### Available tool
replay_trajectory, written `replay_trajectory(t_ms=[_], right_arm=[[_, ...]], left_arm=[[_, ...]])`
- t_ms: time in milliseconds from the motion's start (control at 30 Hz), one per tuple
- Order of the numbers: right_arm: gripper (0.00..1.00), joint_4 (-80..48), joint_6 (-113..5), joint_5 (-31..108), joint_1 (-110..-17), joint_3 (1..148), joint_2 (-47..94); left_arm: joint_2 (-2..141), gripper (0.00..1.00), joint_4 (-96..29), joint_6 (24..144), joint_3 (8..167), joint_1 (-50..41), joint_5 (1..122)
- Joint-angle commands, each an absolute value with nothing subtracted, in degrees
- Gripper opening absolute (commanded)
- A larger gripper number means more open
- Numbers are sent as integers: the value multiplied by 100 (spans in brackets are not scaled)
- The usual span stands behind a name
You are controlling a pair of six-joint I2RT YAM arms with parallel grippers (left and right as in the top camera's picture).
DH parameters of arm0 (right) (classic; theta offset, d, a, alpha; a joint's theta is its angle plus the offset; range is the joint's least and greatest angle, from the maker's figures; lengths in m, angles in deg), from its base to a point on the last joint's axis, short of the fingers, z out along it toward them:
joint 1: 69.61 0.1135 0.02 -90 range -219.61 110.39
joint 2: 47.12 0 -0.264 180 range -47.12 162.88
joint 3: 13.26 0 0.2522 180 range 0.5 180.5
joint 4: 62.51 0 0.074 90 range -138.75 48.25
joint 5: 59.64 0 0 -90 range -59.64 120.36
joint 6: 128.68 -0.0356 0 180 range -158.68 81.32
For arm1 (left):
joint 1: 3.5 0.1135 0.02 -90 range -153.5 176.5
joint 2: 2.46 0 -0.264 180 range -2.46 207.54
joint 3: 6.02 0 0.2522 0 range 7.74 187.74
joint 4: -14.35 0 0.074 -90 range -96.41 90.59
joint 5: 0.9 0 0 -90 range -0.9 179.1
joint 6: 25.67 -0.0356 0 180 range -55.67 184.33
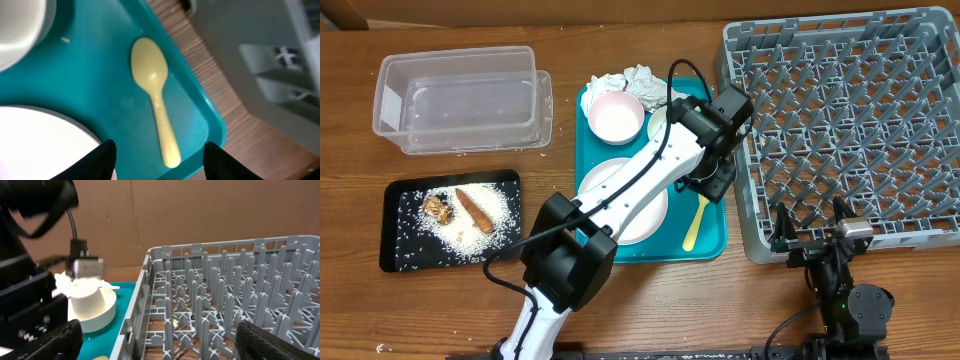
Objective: Sort waste into correct bins and load items into the dishwasher
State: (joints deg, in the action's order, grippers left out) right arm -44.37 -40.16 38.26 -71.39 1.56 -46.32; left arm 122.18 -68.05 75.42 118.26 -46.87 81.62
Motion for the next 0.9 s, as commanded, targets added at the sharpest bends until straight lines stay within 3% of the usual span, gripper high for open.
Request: replay_trajectory(t_ms=[0,267,433,867], right_arm=[[100,-4461,-4016,3769,-7139,97,-4689],[100,-4461,-4013,3769,-7139,97,-4687],[100,-4461,-4016,3769,-7139,97,-4689],[100,-4461,-4016,3769,-7139,97,-4689]], left_arm=[[12238,58,-6635,7745,11494,-4663,8313],[12240,58,-6296,7872,11131,-4742,8297],[12292,63,-6169,7872,11129,-4742,8332],[12880,60,-6075,8023,11129,-4751,8310]])
